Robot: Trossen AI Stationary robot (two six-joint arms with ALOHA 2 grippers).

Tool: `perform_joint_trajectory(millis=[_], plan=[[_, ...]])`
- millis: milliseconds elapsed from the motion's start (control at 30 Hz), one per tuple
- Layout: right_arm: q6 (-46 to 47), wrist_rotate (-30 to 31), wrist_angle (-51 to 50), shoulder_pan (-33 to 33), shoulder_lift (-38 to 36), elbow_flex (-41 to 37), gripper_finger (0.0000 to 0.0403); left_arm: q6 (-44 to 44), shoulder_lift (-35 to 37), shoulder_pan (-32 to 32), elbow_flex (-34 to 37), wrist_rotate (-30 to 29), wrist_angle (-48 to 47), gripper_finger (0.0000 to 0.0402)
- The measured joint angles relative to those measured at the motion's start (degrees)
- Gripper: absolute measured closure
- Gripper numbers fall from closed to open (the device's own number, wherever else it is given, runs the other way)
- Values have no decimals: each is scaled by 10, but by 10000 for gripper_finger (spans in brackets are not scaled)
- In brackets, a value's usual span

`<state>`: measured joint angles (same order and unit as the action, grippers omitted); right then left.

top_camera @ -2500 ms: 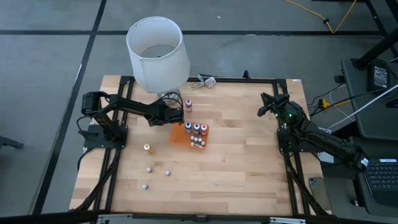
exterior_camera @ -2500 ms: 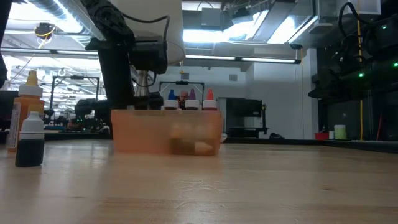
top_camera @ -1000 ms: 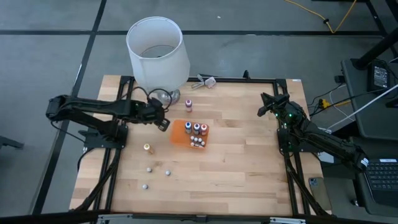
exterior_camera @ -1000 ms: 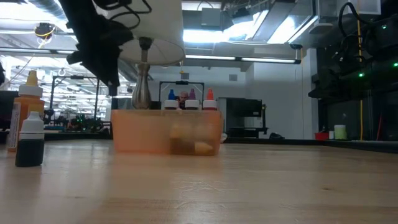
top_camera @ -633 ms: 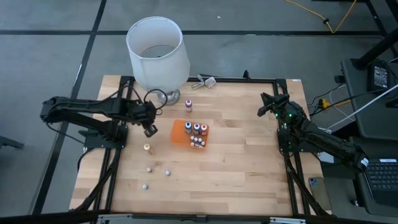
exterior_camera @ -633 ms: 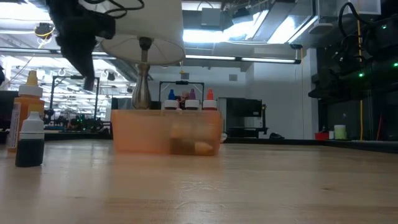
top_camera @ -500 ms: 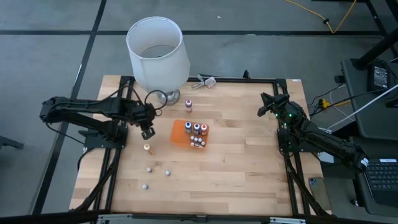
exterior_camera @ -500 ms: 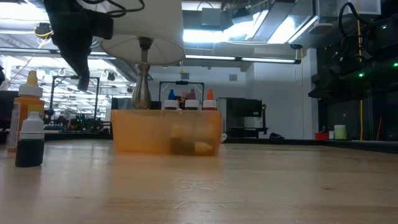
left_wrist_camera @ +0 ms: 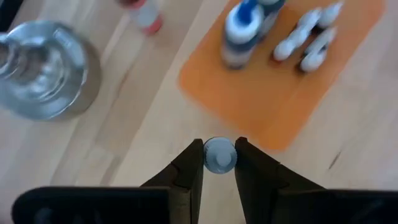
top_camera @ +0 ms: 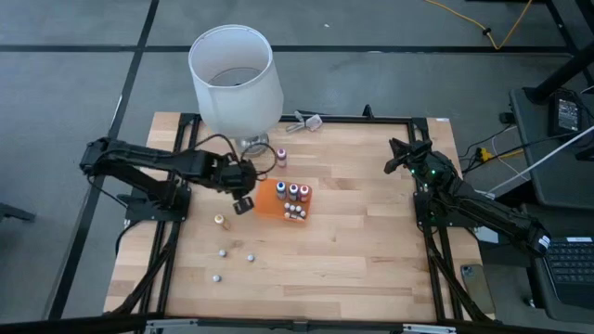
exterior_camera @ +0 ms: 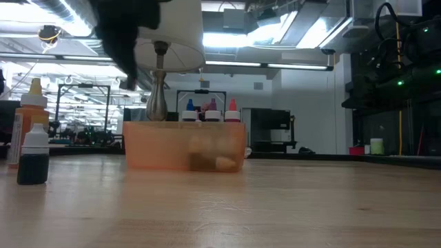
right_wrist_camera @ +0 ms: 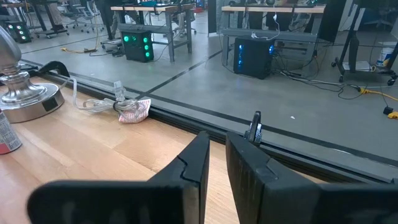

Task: Pick & Place food coloring
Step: Put the small red food coloring bottle into the orange bin

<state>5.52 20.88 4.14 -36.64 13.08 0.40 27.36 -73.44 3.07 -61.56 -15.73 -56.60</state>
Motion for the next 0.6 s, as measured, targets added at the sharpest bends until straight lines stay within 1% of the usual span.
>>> perform_joint_trajectory(millis=[200,367,600], plan=[[0,0,0,0,0,0,345,30,-85,18,-51,-4,34,329],[0,0,0,0,0,0,345,34,-153,25,-83,-28,63,329],[0,0,0,0,0,0,345,58,-228,25,-99,-23,89,329]])
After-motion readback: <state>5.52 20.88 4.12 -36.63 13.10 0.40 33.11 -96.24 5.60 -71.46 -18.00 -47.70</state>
